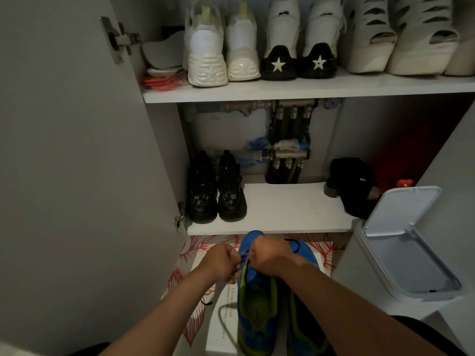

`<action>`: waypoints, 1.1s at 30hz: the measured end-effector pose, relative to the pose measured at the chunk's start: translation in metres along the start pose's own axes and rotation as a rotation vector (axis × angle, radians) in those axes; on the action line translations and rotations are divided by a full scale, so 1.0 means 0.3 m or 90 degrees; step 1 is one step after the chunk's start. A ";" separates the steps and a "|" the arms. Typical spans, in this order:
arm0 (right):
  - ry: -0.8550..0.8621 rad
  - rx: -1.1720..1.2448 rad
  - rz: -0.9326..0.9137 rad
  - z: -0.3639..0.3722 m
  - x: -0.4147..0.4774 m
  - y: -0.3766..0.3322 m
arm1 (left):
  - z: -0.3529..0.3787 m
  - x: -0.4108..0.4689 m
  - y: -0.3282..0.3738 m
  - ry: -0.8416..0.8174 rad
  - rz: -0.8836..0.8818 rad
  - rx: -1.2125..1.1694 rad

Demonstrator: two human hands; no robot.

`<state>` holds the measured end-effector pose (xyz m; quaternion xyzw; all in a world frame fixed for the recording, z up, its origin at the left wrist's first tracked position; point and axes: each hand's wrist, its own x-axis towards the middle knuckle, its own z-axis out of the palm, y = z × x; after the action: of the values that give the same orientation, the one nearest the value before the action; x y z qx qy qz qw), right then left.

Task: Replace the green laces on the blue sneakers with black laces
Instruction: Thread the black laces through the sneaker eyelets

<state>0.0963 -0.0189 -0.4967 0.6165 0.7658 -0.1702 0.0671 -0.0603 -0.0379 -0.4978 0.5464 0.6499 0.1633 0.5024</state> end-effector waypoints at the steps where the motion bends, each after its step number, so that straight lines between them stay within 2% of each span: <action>1: -0.008 0.004 -0.006 -0.005 -0.003 0.006 | -0.008 0.009 0.001 0.011 -0.005 0.025; 3: -0.025 0.026 -0.017 -0.014 -0.006 0.020 | -0.039 0.021 0.008 0.070 -0.004 0.073; 6: -0.006 0.096 -0.023 -0.029 -0.009 0.026 | -0.094 0.029 0.029 0.128 0.011 0.009; 9: 0.048 0.186 -0.036 -0.042 -0.009 0.015 | -0.120 0.027 0.056 0.126 0.060 -0.080; 13: 0.032 0.227 -0.081 -0.044 -0.005 -0.005 | -0.118 0.008 0.086 0.113 0.120 -0.142; 17: 0.039 0.265 -0.074 -0.041 0.002 -0.005 | -0.110 -0.016 0.095 0.060 0.134 -0.180; 20: 0.093 0.418 -0.096 -0.067 0.008 -0.018 | -0.099 -0.024 0.099 0.010 0.054 -0.207; 22: 0.150 0.519 -0.119 -0.104 0.013 -0.028 | -0.090 -0.028 0.095 -0.039 0.017 -0.146; 26: 0.209 0.682 -0.121 -0.163 0.010 -0.028 | -0.057 -0.039 0.089 -0.111 0.044 -0.107; 30: 0.190 0.657 -0.078 -0.160 0.000 -0.010 | -0.062 -0.023 0.106 -0.009 0.110 -0.056; 33: 0.127 0.586 -0.047 -0.143 0.004 0.008 | -0.087 -0.018 0.127 0.096 0.174 -0.138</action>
<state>0.1029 -0.0026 -0.4577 0.5680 0.6347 -0.4344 -0.2931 -0.0620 -0.0205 -0.4547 0.5583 0.5840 0.3397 0.4815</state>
